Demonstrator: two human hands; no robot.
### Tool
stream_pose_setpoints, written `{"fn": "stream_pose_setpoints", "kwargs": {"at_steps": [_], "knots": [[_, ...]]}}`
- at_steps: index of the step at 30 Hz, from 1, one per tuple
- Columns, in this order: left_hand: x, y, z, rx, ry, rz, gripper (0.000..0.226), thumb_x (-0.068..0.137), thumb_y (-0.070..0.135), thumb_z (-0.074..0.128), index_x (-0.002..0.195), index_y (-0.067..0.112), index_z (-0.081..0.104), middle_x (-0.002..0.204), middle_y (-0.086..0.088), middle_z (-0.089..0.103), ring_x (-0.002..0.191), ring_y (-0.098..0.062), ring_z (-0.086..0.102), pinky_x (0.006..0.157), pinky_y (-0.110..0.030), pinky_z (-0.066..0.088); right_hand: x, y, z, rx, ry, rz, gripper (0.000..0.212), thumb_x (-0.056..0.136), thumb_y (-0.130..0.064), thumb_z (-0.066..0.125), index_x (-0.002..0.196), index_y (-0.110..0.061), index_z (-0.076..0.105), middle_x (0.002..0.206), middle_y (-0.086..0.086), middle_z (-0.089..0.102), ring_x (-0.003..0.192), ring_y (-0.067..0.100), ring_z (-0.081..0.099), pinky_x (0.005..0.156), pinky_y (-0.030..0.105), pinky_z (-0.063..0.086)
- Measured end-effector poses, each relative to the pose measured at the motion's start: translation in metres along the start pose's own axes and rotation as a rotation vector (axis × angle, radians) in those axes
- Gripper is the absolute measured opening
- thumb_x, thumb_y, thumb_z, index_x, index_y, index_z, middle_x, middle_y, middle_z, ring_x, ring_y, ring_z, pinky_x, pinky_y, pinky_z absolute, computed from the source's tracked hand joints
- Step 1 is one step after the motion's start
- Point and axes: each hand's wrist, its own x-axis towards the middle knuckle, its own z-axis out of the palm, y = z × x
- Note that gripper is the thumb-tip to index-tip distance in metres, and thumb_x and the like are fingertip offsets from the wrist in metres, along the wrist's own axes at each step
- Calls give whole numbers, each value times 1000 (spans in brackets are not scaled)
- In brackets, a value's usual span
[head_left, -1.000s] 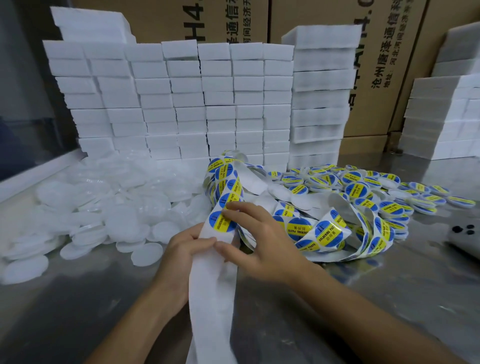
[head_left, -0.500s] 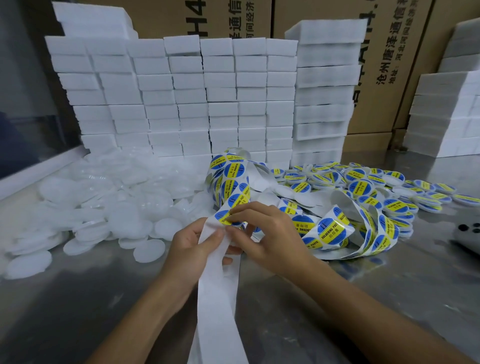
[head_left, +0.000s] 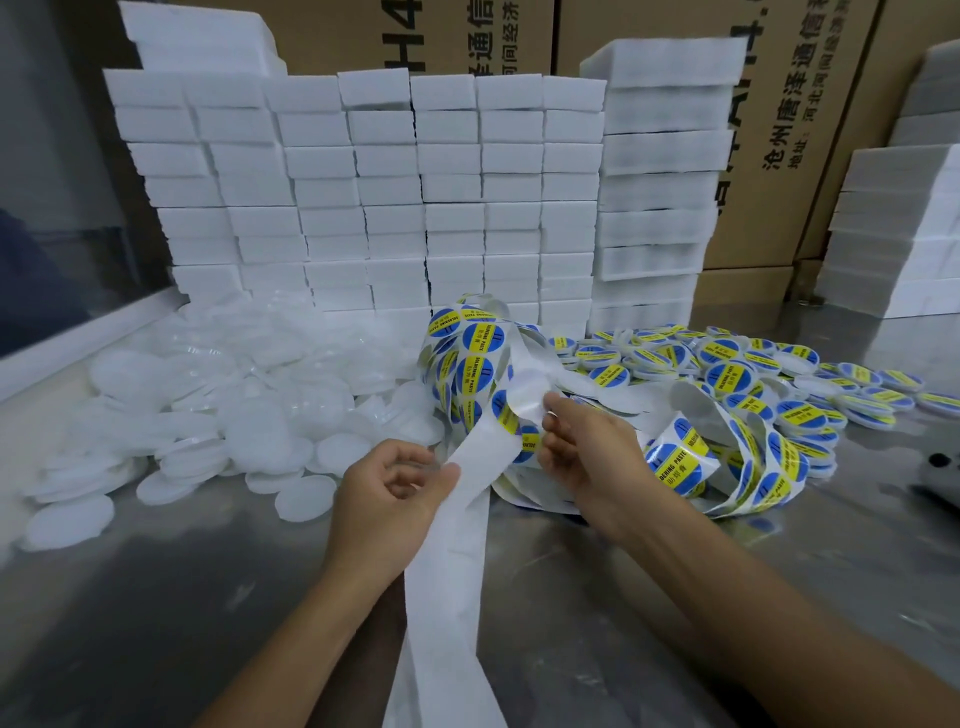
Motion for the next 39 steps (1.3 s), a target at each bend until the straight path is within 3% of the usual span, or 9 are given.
{"fn": "stream_pose_setpoints", "kwargs": {"at_steps": [2,5,10,23,28,32,35,37,39], "knots": [[2,-2,-4,203,116,109,17,79,39,73,76,25,64,68,8,65,64,-4,60,54,-13,44,-3,1,2,27,-72,-46,12,88,-13,70,76,-10,71,69,4,68,55,11,61,51,20,53],[4,-5,-14,571,194,165,39,88,56,47,80,22,64,89,2,65,87,-21,59,78,-38,48,-8,3,5,33,-162,-107,11,90,-13,69,81,-13,76,84,4,75,71,10,69,57,18,54],[5,-4,-23,1047,87,-64,35,93,46,39,113,22,56,120,-4,52,113,-27,46,89,-42,35,-12,2,7,48,-258,-172,11,88,-5,68,89,-12,77,90,5,76,79,11,72,67,18,56],[12,-11,-36,938,110,70,13,90,12,58,78,13,64,77,0,62,76,-19,55,65,-33,50,-12,4,9,-74,-242,-204,19,83,-5,73,96,-20,75,91,-1,77,83,7,72,65,19,55],[19,-20,-30,930,24,150,7,87,5,54,84,12,57,101,-2,43,96,-23,44,74,-35,46,-9,6,9,-170,-194,-244,19,85,-6,73,89,-25,76,94,0,77,90,15,69,80,31,53],[21,-17,-20,466,96,154,18,87,-2,51,77,12,53,102,1,56,97,-21,53,76,-29,38,-9,6,9,-169,-181,-255,15,84,-10,75,86,-24,74,86,-5,77,82,10,69,71,27,52],[20,-1,-15,-370,-6,-110,22,99,1,46,80,4,55,102,-6,66,98,-21,62,94,-39,51,-8,5,8,-203,-181,-265,8,86,-15,74,86,-22,72,79,-7,75,75,5,68,64,22,52],[19,8,-19,-832,-160,-206,22,101,2,40,89,-2,57,101,-12,72,95,-24,70,82,-42,59,-9,5,9,-246,-184,-300,7,87,-16,72,84,-22,71,78,-7,73,76,6,67,63,21,54],[17,14,-23,-1019,-260,-243,22,101,5,38,107,-3,58,110,-17,71,103,-30,70,74,-39,60,-10,7,10,-279,-188,-348,9,88,-17,72,82,-23,70,77,-7,72,75,4,67,65,21,57]]}}
